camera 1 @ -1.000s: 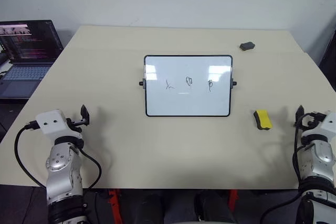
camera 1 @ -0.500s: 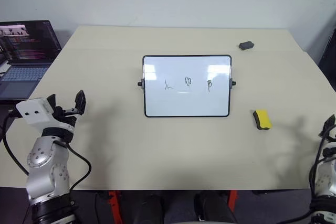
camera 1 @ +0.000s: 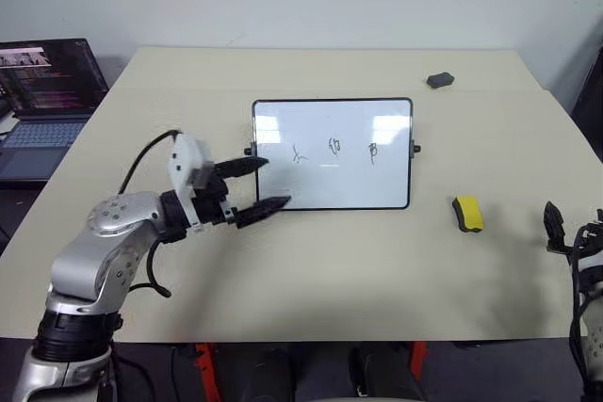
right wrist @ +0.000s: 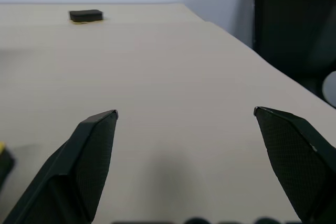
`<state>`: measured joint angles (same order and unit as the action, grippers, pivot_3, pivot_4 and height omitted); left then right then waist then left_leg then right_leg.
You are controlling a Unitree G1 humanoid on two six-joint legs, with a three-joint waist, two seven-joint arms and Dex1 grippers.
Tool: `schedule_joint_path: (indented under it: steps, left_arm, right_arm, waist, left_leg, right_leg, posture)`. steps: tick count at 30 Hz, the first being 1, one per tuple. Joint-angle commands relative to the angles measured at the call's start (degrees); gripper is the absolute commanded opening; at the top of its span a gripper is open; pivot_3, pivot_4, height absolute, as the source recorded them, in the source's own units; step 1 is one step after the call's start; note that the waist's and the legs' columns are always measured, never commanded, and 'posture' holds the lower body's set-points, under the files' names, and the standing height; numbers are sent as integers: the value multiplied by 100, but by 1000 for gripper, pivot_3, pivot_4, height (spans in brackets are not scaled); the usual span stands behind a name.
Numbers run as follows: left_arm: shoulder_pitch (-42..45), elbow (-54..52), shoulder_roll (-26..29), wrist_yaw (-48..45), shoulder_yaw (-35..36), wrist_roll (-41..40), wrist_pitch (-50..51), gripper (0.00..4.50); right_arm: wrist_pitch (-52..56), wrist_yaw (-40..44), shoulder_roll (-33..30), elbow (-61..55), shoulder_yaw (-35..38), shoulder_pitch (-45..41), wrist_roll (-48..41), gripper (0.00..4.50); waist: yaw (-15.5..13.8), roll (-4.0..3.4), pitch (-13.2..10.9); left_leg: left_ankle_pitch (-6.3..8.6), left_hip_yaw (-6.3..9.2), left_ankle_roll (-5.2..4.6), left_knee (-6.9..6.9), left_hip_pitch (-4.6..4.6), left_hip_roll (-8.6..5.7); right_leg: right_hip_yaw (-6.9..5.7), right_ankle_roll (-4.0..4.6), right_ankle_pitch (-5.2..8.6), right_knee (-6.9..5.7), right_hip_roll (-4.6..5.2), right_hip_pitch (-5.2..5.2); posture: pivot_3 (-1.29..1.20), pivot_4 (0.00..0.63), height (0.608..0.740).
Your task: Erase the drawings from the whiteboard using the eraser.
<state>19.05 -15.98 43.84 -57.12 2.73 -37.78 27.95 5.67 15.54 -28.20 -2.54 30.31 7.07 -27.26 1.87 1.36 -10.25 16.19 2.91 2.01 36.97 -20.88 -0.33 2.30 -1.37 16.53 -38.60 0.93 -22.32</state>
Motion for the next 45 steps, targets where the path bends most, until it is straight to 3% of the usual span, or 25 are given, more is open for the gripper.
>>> schedule_joint_path:
  steps: [1, 4, 8, 15, 21, 34, 42, 45]
  left_arm:
    - [438, 116, 179, -1058, -523, 85, -84, 4500]
    - [822, 428, -4, -1578, -1029, 418, -375, 4500]
    - [932, 592, -87, -1890, -1189, 658, -667, 4500]
    - [1082, 774, -274, -2095, -1226, 942, -1099, 4500]
    - [1259, 668, -450, -2215, -1240, 808, -897, 4500]
    - [1452, 495, -619, -2209, -1516, 932, -696, 4500]
    - [1888, 696, -1311, -1463, -1703, 1358, -610, 4500]
    - [2203, 915, -1776, -406, -1518, 1783, -645, 4500]
  right_arm:
    - [291, 159, 39, -762, 129, 232, -349, 4478]
    - [378, 7, 174, -869, 49, 268, -209, 4478]
    - [726, -9, 288, -1320, -45, 473, -284, 4478]
    - [3414, -1180, -171, -2626, -146, -202, -1339, 4478]
    - [4703, -1977, -236, -2679, -448, -876, -1154, 4478]
    - [4763, -1720, -127, -2299, -1118, -1357, -526, 4478]
    - [4434, -1488, 41, -2504, -686, -1163, -449, 4478]
    - [4110, -1390, 433, -2692, 53, -960, -939, 4478]
  waist:
    - [-9, 0, 0]
    - [-8, 2, -1]
    - [5, 0, -3]
    - [-3, -6, -15]
    - [-34, 0, -17]
    - [-13, 0, -18]
    - [-19, 1, -18]
    - [-42, 2, -18]
  left_leg:
    - [0, 0, 0, 1, 2, -3]
    - [0, -5, 0, 6, 3, -9]
    - [0, -6, 0, 5, 1, -6]
    - [0, -3, 0, 9, 0, -4]
    - [0, 9, -1, 7, -12, -9]
    - [1, 8, -2, 9, -16, -9]
    - [1, 8, -2, 9, -17, -11]
    - [1, 13, -2, 7, -18, -9]
  right_leg:
    - [0, 0, 0, 0, 1, 2]
    - [3, -2, 0, 1, 1, 6]
    - [6, -2, 0, 2, 0, 2]
    - [6, -1, 1, -4, 1, 2]
    - [-5, -3, 2, 3, 1, 0]
    - [-6, -7, 4, 6, 3, -3]
    - [-5, -7, 4, 6, 2, -3]
    - [-9, -10, 6, 6, 2, -3]
  posture:
    - [0, 150, 740]
    - [0, 150, 740]
    - [0, 150, 740]
    - [0, 150, 740]
    - [0, 150, 740]
    - [0, 150, 740]
    - [0, 150, 740]
    - [0, 150, 740]
